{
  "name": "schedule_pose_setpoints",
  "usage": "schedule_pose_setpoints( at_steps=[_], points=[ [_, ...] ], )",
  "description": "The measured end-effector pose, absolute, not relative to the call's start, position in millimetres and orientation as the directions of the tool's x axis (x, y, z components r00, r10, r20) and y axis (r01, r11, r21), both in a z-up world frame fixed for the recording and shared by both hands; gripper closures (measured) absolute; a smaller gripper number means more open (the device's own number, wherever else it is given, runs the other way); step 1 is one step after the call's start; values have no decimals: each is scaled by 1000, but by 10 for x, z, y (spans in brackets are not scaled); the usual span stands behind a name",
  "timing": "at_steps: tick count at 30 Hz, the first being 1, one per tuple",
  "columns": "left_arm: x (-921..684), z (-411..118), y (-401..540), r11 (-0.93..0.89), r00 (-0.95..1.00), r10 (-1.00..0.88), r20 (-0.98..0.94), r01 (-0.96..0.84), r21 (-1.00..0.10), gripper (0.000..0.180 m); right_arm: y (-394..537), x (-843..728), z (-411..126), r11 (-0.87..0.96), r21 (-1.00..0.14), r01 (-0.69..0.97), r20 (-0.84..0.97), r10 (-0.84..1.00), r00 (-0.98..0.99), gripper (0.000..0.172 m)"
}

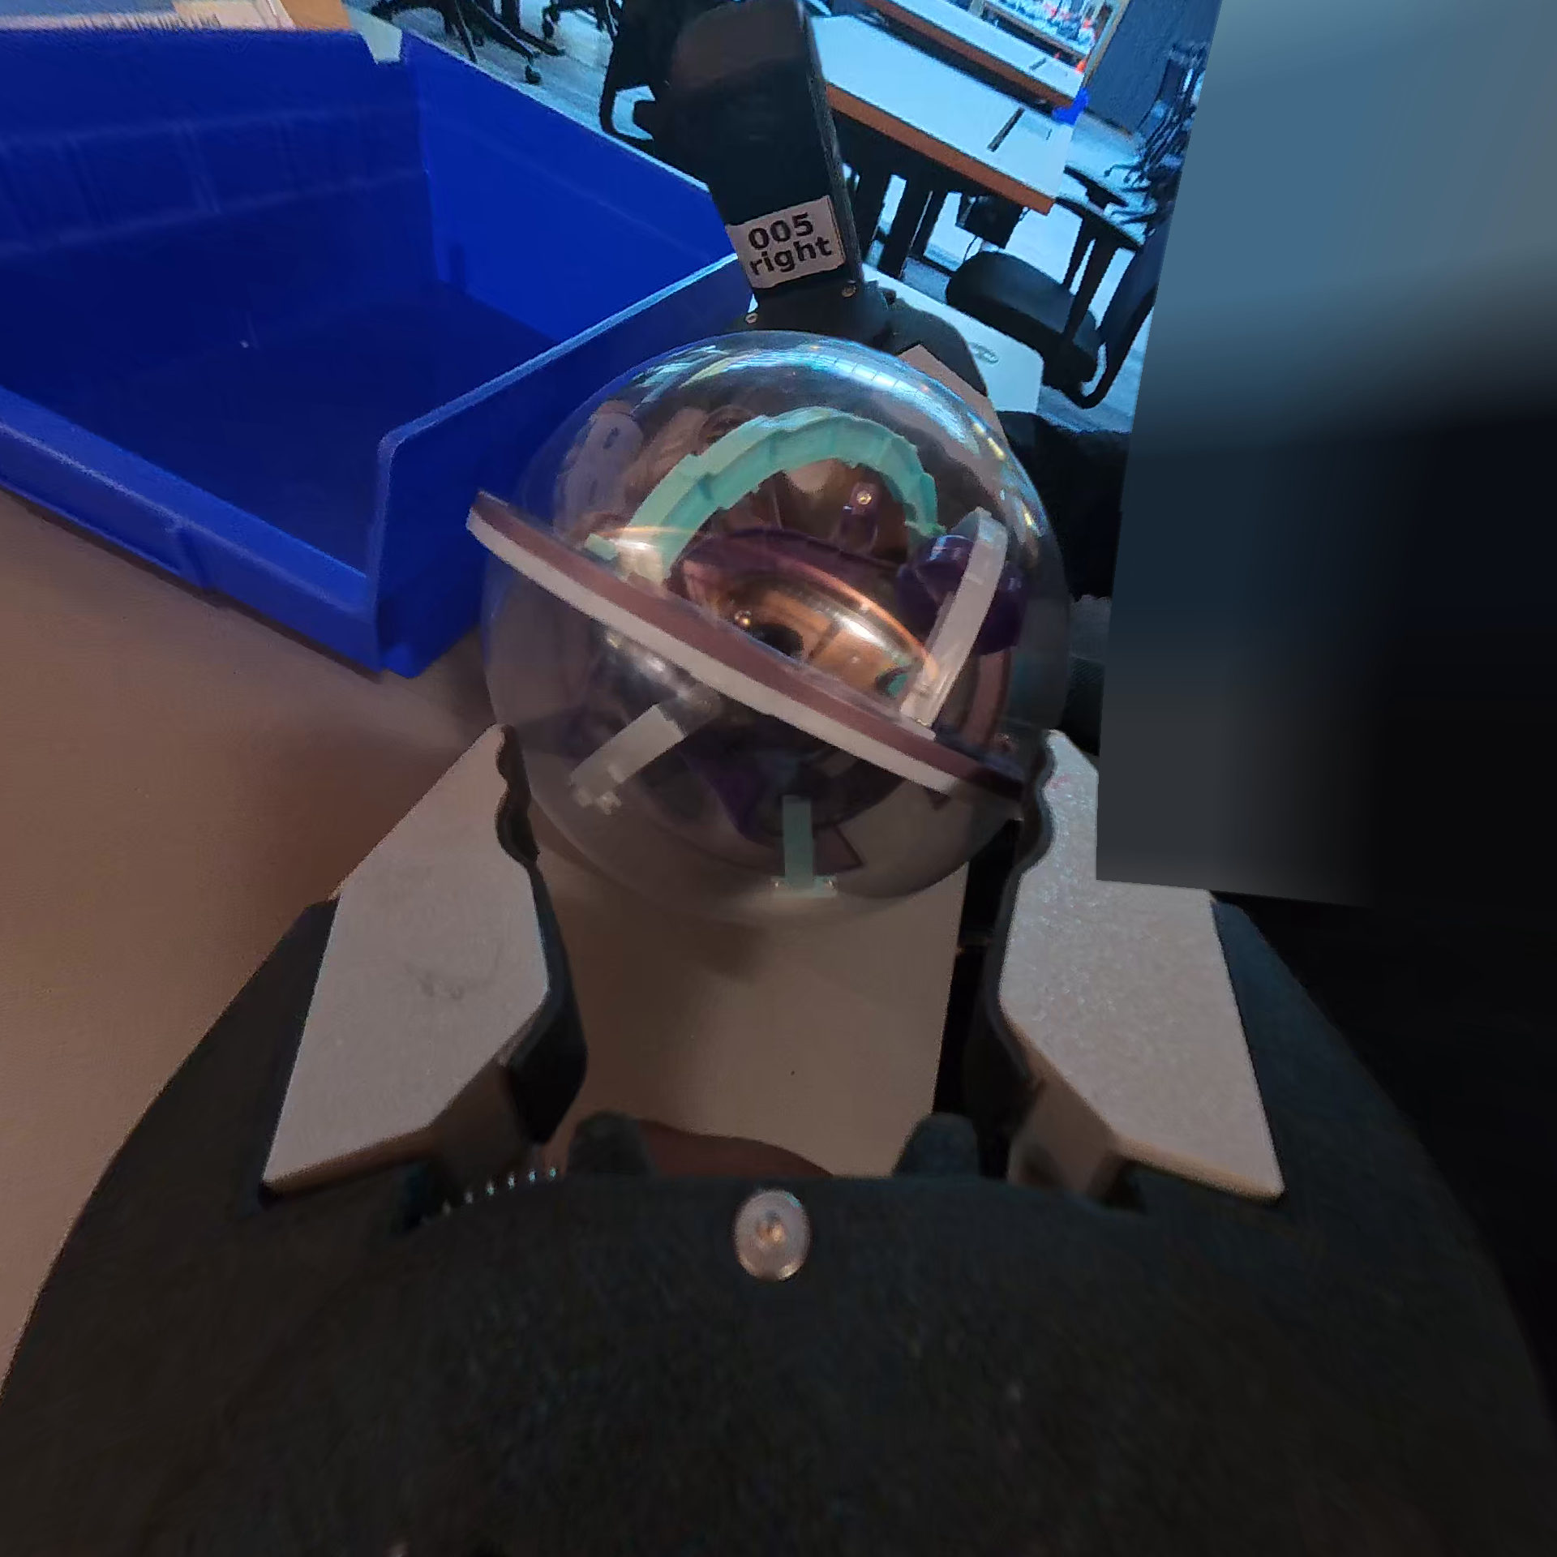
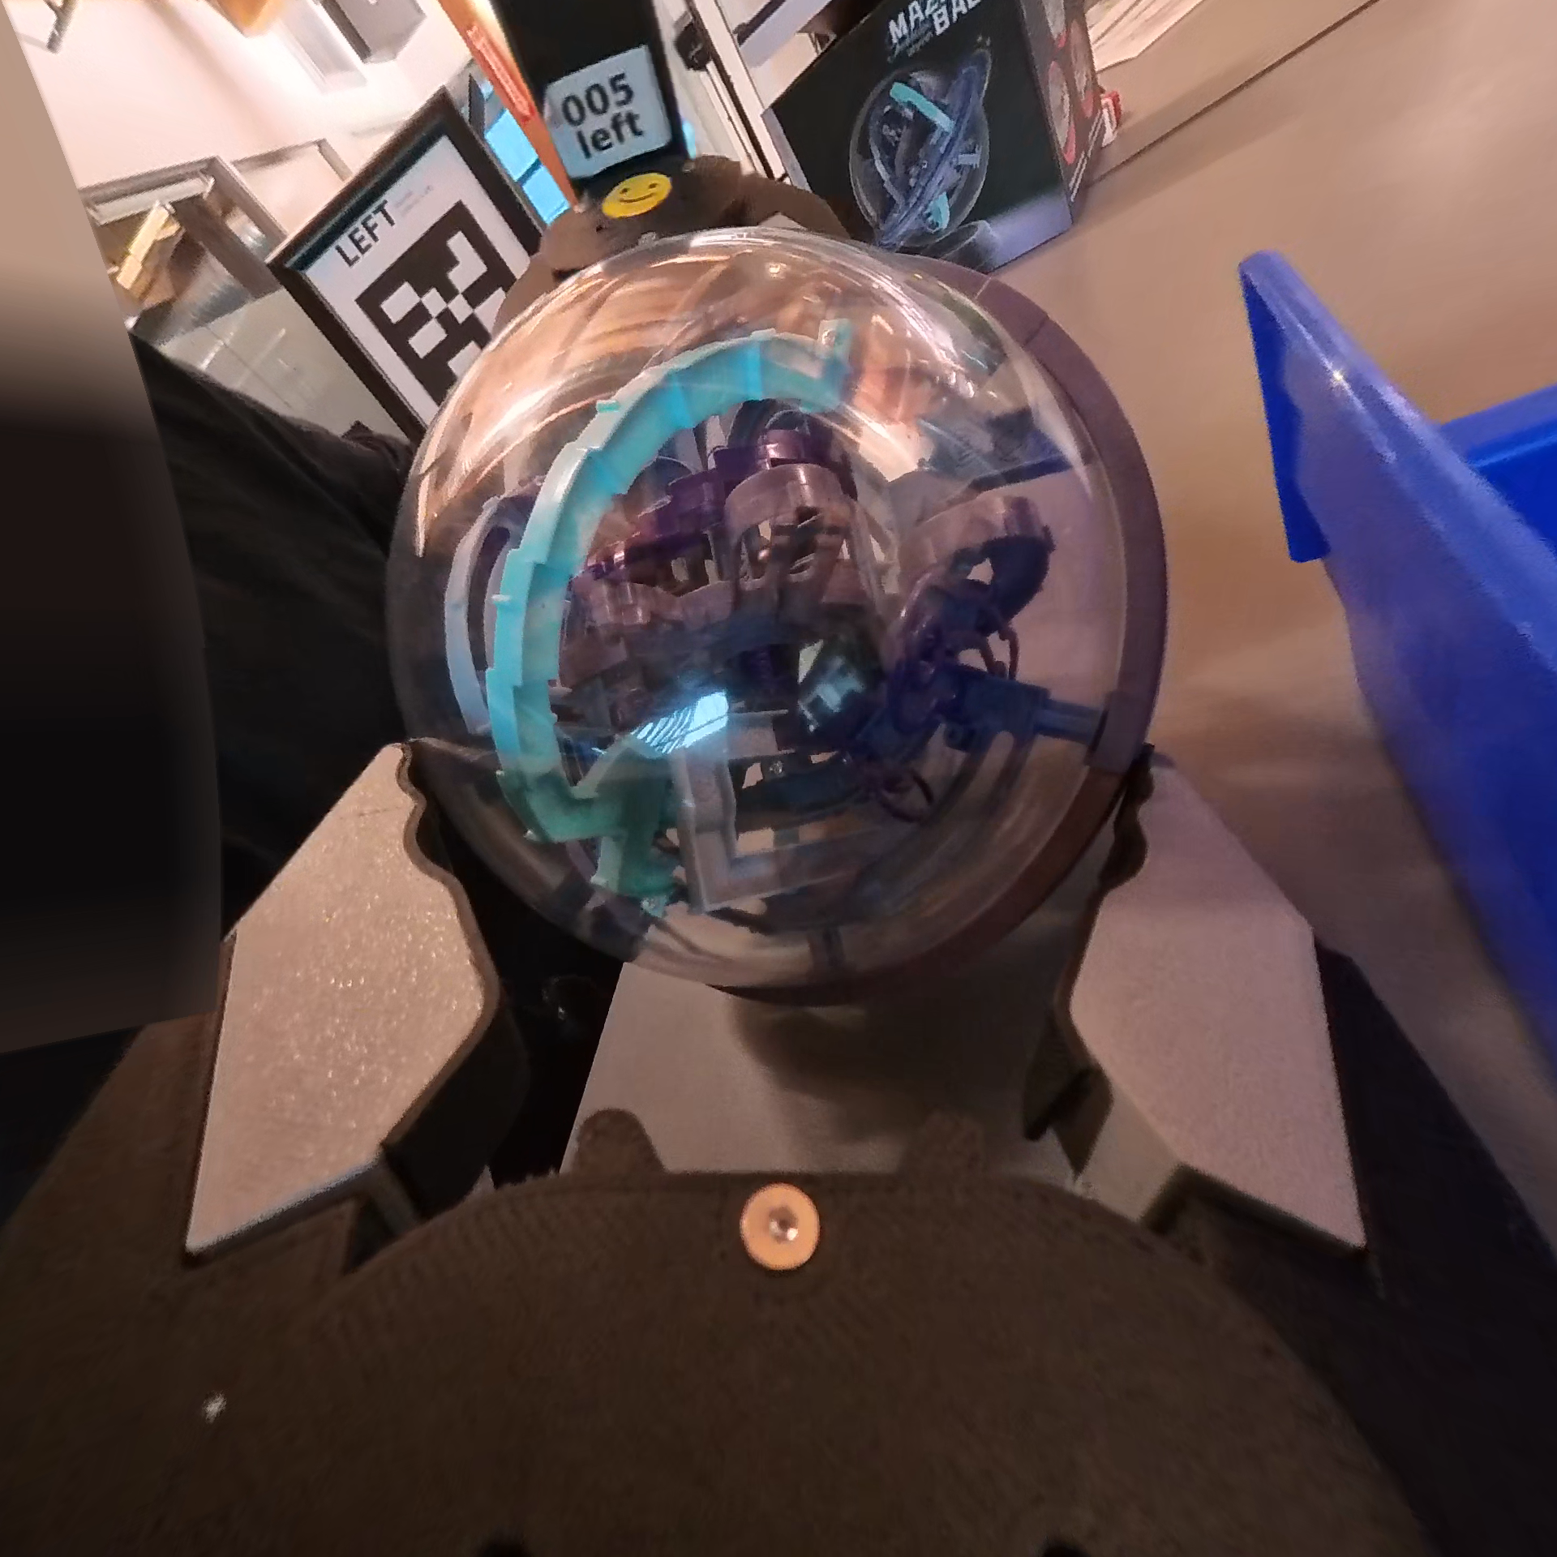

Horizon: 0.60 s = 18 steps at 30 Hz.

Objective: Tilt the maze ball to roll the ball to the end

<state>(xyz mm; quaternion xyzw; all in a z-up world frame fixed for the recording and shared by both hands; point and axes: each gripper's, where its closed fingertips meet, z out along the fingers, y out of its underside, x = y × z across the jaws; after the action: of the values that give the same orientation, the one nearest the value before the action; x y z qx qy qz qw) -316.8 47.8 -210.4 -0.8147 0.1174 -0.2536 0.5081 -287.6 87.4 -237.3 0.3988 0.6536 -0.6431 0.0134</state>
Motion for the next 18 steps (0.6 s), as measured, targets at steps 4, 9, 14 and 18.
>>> schedule_pose_setpoints(
  at_steps=[4,9,14,18],
  points=[
    [-3134,-2119,460,-441,856,-453,248,27,-897,63,875,-2866,-2357,-153,-831,535,-533,493,-688,21],
    [-3100,-2116,438,-412,863,-462,206,-3,-911,61,861,-2848,-2352,-148,-834,531,-530,483,-697,22],
    [-3086,-2114,372,-368,857,-487,170,-25,-930,59,819,-2834,-2354,-143,-831,538,-535,469,-703,24],
    [-3100,-2131,319,-331,848,-516,119,-70,-941,59,789,-2825,-2354,-135,-833,537,-532,464,-708,28]
  ],
)
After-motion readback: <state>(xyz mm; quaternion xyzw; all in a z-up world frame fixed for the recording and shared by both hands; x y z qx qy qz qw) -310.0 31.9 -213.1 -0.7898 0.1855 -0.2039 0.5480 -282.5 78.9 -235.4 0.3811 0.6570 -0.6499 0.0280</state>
